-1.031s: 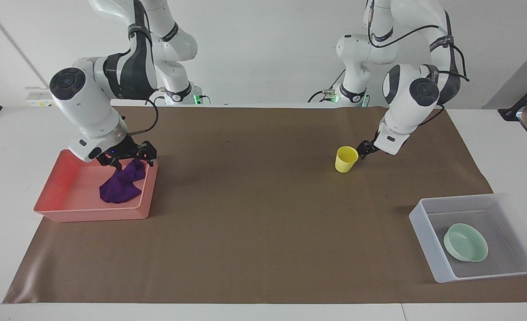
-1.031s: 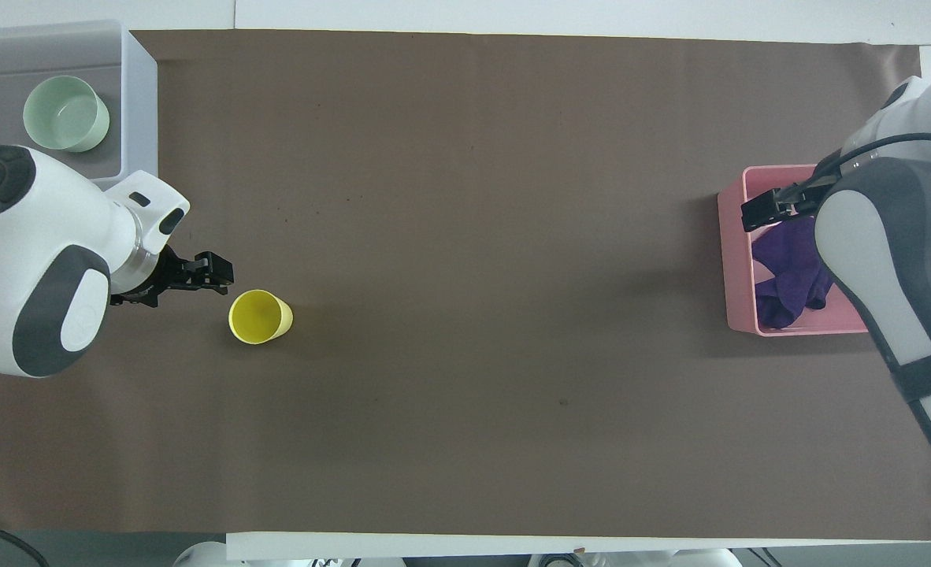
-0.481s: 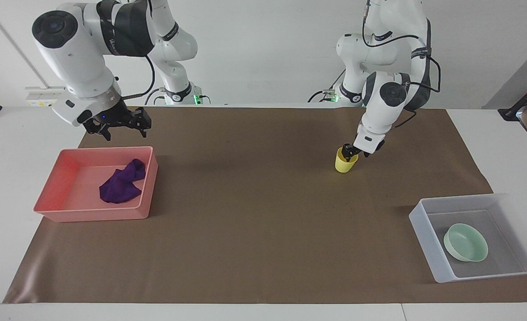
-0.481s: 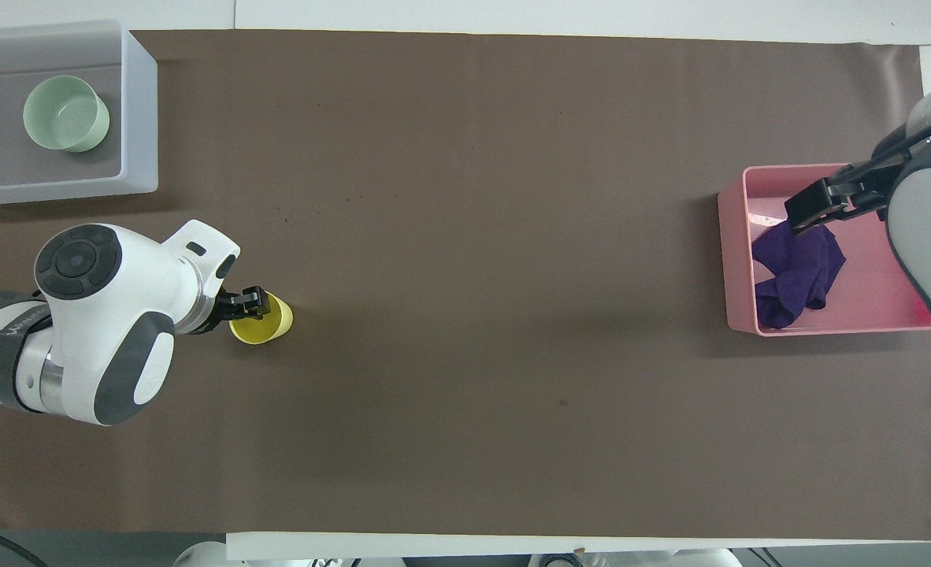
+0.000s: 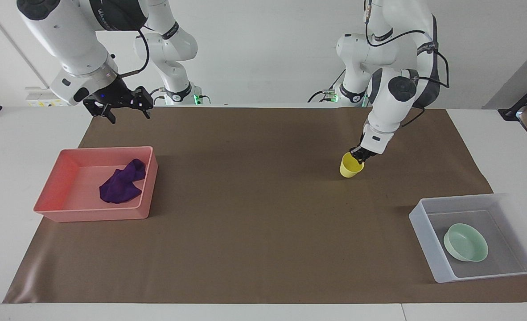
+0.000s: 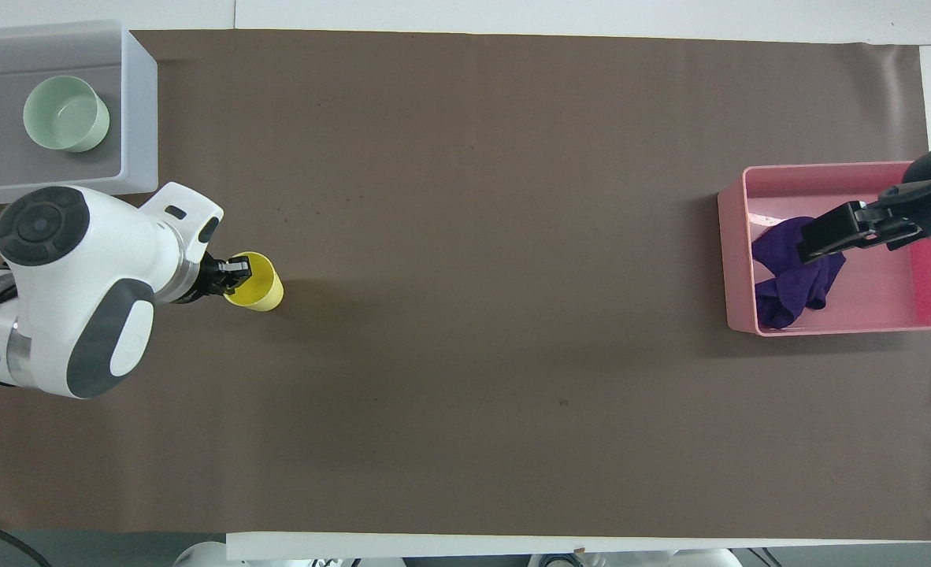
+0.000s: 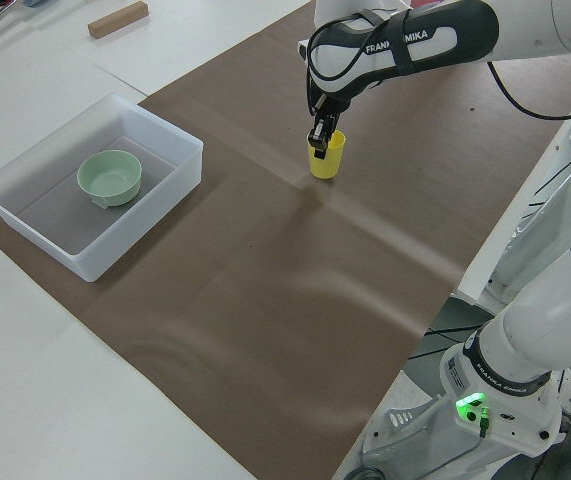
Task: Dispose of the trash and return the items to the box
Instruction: 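Reach the left gripper to the yellow cup and grasp it, then carry the yellow cup into the white box and release it with the left gripper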
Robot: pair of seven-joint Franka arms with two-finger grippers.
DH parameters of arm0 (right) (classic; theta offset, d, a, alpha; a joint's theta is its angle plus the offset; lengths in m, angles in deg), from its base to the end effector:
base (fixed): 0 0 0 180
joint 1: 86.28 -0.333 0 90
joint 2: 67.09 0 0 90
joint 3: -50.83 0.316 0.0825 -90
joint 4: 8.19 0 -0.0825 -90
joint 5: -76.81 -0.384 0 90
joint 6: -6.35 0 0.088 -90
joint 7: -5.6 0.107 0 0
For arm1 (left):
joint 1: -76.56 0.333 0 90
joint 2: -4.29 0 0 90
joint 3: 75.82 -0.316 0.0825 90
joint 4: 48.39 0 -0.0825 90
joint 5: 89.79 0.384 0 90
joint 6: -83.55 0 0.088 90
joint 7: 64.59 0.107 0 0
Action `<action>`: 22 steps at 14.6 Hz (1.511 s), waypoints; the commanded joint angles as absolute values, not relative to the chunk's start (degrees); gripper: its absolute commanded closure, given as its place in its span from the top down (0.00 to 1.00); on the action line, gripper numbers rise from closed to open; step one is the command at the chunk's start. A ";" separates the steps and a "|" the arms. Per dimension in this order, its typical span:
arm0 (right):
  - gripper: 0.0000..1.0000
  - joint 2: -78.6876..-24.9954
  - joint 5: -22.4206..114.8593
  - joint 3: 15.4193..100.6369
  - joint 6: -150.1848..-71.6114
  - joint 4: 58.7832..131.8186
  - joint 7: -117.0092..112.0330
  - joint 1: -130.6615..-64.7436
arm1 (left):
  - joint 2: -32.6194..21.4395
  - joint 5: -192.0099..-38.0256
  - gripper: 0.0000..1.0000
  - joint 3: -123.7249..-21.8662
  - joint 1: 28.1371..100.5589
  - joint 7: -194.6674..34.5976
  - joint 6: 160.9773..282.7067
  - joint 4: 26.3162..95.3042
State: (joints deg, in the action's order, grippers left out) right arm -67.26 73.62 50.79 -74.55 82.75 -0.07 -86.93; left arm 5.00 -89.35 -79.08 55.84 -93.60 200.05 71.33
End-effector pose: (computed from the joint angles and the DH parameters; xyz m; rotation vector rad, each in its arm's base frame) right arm 0.5349 0.0123 0.6063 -3.0625 -0.1742 0.2608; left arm 0.5130 -0.1608 0.4252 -3.1029 -0.3082 0.0590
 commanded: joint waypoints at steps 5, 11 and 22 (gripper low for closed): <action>0.99 -69.90 72.41 50.92 -81.54 88.83 -0.55 -86.63 | -13.90 -89.18 0.00 -79.60 69.85 -91.41 190.89 34.84; 0.99 -70.79 74.35 51.35 -82.16 90.60 -0.64 -86.72 | -25.75 -89.97 0.00 -79.16 80.95 -83.07 207.01 28.16; 1.00 -70.79 75.75 51.44 -83.83 90.60 -0.91 -86.63 | -25.68 -89.44 0.73 -79.43 80.87 -82.26 220.21 39.94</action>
